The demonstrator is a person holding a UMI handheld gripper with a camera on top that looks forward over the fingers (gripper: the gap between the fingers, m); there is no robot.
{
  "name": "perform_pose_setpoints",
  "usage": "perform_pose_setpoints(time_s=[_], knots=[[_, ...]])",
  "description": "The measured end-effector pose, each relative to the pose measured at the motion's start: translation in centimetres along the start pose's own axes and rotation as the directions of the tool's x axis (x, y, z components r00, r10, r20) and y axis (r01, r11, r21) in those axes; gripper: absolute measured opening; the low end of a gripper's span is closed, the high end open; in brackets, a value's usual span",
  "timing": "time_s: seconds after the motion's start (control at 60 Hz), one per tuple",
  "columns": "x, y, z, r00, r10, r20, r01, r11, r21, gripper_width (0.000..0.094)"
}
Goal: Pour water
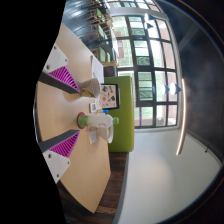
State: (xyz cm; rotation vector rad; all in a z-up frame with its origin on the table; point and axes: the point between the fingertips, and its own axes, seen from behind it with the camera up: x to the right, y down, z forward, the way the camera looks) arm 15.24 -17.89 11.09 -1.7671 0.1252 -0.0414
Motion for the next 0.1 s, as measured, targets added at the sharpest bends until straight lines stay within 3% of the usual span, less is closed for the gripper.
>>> perform_pose_setpoints(time_s=[0.1], knots=[[-0.04,0.88,0.44,1.0,0.014,0.006,-0.014,1.0,-0.023,0.0826]])
